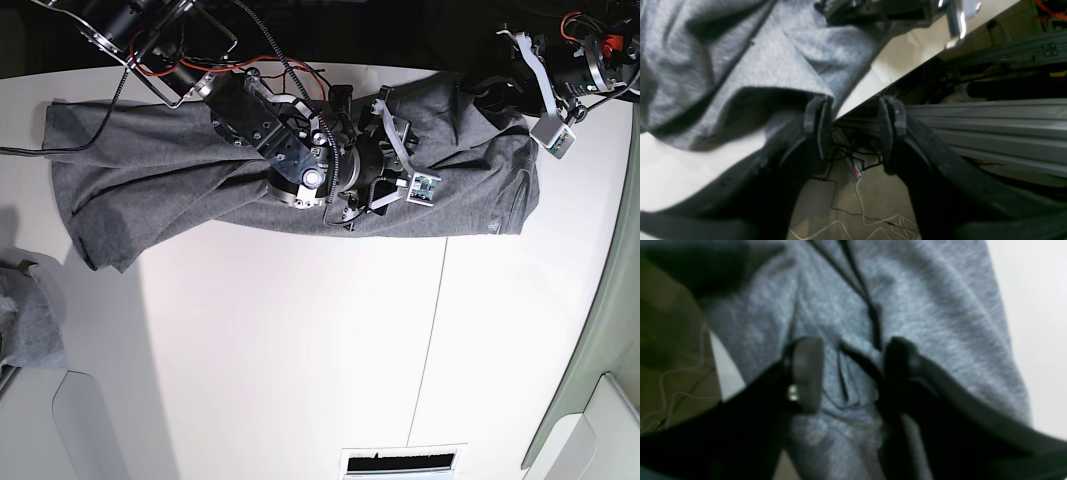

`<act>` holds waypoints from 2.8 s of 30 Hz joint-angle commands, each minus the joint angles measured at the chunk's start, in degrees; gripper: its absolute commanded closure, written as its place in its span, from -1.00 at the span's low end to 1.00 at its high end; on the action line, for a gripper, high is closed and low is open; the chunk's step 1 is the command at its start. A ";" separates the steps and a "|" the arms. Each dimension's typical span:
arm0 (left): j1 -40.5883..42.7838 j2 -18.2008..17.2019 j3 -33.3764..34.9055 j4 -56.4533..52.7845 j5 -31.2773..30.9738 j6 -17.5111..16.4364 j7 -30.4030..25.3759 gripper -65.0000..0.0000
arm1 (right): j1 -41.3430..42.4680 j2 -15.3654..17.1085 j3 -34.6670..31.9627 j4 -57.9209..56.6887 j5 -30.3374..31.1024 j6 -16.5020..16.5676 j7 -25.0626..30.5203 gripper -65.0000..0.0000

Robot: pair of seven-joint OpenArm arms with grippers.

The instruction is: Layout the t-shirt on the table in an organized manner, then fold the t-shirt properly

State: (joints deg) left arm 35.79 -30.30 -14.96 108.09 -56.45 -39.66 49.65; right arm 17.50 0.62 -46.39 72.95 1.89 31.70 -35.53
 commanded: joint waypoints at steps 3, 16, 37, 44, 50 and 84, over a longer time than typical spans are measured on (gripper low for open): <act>0.13 -0.66 -0.39 0.52 -0.83 -0.34 -1.44 0.18 | 1.33 -0.61 0.04 0.28 -1.38 -0.24 2.62 0.83; 2.01 -0.68 -0.39 0.52 4.90 -0.34 -3.15 1.00 | 11.08 -0.50 9.99 -0.39 -6.71 -5.46 4.55 1.00; 2.91 -1.33 -0.96 0.52 7.13 -0.34 -3.19 0.77 | 16.44 -0.31 30.58 -9.73 7.04 -10.05 1.81 -0.37; 2.36 -3.10 -10.12 0.52 1.42 -0.34 -2.82 0.32 | 7.69 0.90 30.58 -0.72 9.62 -9.03 -3.96 -0.37; 2.32 -3.50 -16.57 2.43 -7.78 -0.34 -1.95 0.11 | 2.93 5.11 30.60 4.09 9.88 -9.27 -4.52 -0.37; -22.93 -3.82 14.32 -28.41 10.03 -0.34 -9.18 0.11 | 10.54 16.09 30.64 3.65 0.90 -10.80 -0.09 0.69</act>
State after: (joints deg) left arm 13.28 -33.23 -0.30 79.13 -46.04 -39.97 40.73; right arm 26.06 16.12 -16.21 75.72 3.01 21.43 -37.04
